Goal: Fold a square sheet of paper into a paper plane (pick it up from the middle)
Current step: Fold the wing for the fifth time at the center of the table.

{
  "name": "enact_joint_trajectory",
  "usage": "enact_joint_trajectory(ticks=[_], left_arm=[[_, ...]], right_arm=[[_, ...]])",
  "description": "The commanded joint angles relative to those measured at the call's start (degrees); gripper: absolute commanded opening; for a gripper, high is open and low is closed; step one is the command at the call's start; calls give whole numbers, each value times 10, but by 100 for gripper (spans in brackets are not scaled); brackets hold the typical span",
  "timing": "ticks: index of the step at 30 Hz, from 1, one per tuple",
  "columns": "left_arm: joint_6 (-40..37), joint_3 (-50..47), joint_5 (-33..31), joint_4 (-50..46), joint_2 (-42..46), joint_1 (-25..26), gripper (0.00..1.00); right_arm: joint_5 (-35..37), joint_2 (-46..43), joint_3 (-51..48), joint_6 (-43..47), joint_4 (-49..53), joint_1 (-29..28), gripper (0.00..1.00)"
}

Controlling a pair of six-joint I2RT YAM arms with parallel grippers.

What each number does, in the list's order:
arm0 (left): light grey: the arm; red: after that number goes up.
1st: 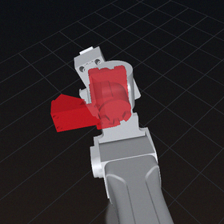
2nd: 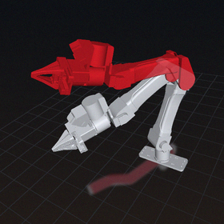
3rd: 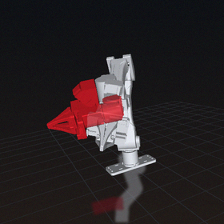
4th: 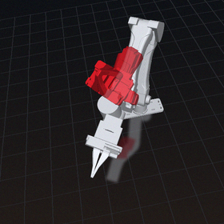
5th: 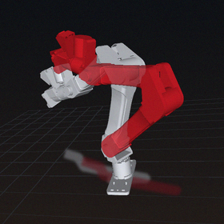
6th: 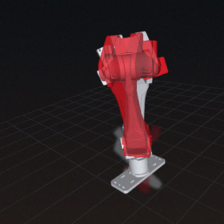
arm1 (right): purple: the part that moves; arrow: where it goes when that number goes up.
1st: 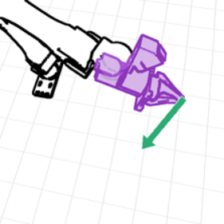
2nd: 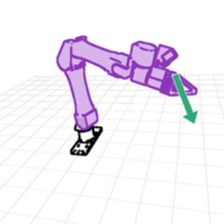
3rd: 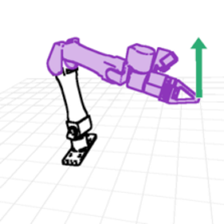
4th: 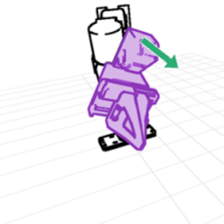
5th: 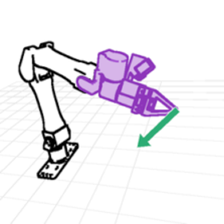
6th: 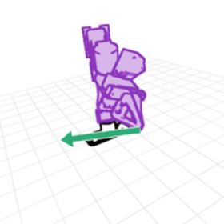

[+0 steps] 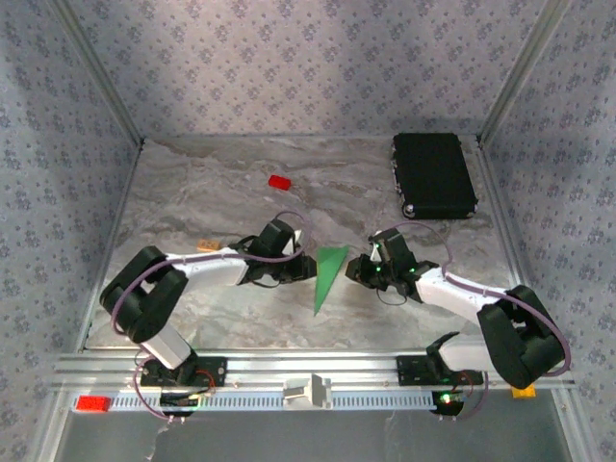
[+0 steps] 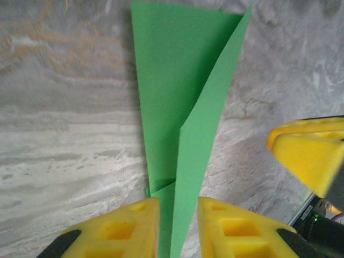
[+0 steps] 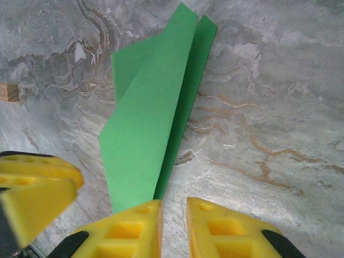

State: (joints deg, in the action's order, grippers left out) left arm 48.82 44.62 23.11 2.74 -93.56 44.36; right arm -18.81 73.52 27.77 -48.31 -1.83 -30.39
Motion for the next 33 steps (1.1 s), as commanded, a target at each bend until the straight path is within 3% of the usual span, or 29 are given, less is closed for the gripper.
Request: enact_joint_trajectory(ticks=[1, 18, 33], left_arm=[[-16, 10, 39, -8, -23, -1, 22], [-30, 17, 53, -20, -53, 0, 16], [-30, 12, 68, -1, -49, 0, 18]], right_arm=[[4, 1, 1, -9, 5, -7, 20], [-2, 37, 13, -12, -15, -27, 20], [-11, 65, 13, -12, -31, -43, 20]])
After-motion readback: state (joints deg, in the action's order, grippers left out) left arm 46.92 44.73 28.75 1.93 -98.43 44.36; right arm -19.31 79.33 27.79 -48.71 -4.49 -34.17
